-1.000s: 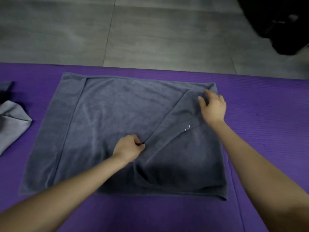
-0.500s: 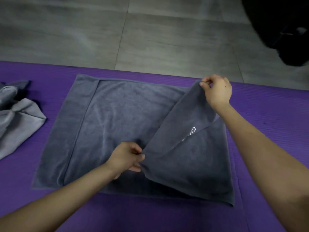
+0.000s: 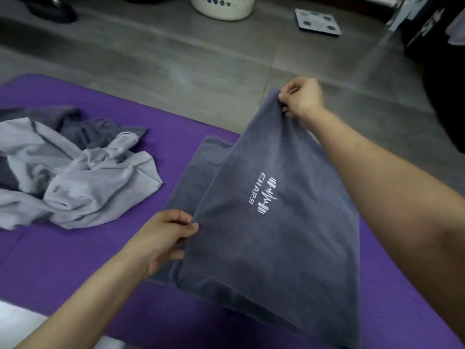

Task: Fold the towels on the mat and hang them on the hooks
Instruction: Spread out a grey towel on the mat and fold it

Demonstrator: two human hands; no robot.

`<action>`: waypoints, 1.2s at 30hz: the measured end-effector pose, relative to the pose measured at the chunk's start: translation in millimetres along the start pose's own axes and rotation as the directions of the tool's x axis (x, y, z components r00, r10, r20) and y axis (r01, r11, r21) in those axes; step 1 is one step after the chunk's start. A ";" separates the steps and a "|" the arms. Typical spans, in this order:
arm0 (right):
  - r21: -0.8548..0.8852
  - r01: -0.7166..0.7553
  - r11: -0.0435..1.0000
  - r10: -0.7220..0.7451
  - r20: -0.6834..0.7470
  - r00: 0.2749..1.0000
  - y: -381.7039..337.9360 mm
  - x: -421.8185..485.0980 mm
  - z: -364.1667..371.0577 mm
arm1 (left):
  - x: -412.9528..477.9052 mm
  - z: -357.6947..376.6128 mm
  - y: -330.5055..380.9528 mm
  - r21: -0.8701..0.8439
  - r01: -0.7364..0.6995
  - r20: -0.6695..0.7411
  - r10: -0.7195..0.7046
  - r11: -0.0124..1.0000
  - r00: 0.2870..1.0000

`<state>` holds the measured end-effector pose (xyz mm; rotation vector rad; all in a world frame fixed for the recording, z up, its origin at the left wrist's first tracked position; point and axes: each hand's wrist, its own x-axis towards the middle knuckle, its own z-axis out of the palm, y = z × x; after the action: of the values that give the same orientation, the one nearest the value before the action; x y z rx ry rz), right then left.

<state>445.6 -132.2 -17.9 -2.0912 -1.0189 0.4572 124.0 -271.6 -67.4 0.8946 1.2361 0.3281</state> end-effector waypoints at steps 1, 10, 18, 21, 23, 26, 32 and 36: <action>-0.002 0.002 1.000 -0.002 0.012 1.000 -2.9 -0.8 22.3 | 4.0 -10.8 -4.1 -0.017 0.002 -0.026 -0.003 1.000 1.000; -0.063 -0.067 0.996 0.070 0.047 0.996 5.8 -16.1 161.6 | 45.1 -78.3 -61.1 0.097 0.023 -0.209 -0.002 0.995 0.978; 0.134 -0.121 0.984 0.079 0.285 0.955 46.1 -28.7 212.2 | 68.3 -95.4 -93.7 0.393 -0.053 -0.327 0.194 0.918 0.925; 0.215 -0.108 0.970 0.038 0.307 0.951 52.8 -35.2 199.0 | 71.6 -91.3 -97.7 0.493 -0.068 -0.351 0.270 0.868 0.897; 0.227 -0.065 0.972 0.005 0.257 0.966 54.5 -48.2 178.1 | 69.2 -86.8 -95.5 0.601 -0.058 -0.356 0.332 0.797 0.874; 0.150 0.002 0.989 -0.024 0.140 0.990 75.2 -90.1 134.9 | 67.4 -80.0 -94.1 0.849 -0.078 -0.264 0.548 0.523 0.794; -0.098 -0.146 0.984 0.144 -0.031 0.989 174.0 -227.2 33.0 | 87.5 -46.3 -81.9 0.893 -0.449 0.270 0.748 0.041 0.606; -0.378 -0.107 0.920 0.126 0.027 0.992 227.6 -295.6 6.0 | 113.0 -20.4 -88.3 0.843 -0.502 0.523 0.506 -0.192 0.686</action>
<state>376.7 -452.6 -196.3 -2.5045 -1.0815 0.3987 122.2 -244.4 -209.7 2.7615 0.8546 0.0208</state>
